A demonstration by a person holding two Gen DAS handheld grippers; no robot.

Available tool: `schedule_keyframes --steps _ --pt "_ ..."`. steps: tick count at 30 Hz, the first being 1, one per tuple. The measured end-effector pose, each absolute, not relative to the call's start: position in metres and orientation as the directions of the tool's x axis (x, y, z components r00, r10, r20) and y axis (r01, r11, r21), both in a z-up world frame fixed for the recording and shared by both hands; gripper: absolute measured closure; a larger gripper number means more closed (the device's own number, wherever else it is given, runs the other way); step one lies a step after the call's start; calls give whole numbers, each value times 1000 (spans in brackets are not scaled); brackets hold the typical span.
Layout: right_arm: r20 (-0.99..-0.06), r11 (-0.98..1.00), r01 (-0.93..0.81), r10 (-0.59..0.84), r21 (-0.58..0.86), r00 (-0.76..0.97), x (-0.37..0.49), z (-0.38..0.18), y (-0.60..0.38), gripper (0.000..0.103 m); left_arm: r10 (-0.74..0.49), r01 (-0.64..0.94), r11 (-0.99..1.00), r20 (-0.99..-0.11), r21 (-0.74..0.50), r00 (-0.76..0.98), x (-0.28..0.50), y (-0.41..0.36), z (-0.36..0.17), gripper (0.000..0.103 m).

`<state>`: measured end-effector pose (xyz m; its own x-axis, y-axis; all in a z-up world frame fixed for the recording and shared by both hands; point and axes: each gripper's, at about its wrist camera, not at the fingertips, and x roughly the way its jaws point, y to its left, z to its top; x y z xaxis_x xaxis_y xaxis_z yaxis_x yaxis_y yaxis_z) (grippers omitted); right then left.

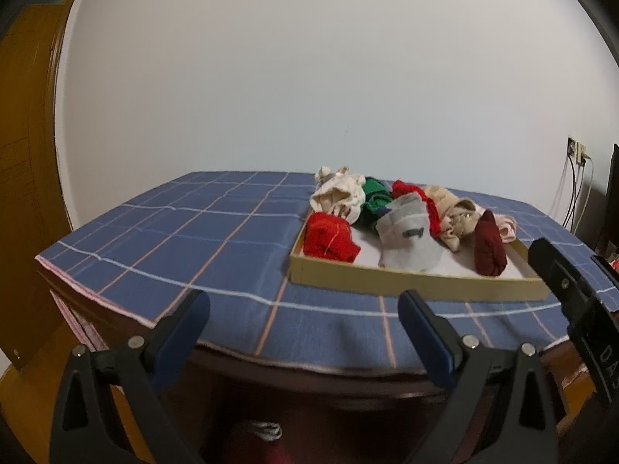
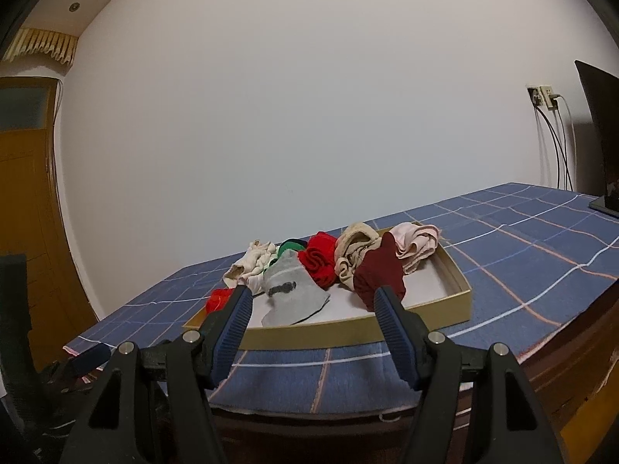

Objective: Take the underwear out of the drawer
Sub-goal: 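Move both open tools back from the tray and down toward the open drawer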

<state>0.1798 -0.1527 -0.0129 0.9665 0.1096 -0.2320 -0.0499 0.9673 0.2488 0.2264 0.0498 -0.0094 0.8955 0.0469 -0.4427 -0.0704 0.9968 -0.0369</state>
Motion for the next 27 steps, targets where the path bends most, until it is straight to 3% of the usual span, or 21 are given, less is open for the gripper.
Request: schedule_keyframes --steps 10,17,27 --pt "-274 972 -99 157 214 949 171 -26 -133 35 57 -90 995 -502 -41 863 203 69 -22 4" --pt "-243 977 -122 163 175 956 159 -26 -126 35 71 -104 994 -534 -32 843 201 74 -36 4" --pt "-296 970 -222 243 102 924 148 7 -125 35 77 -80 997 -566 19 821 192 77 -35 4"
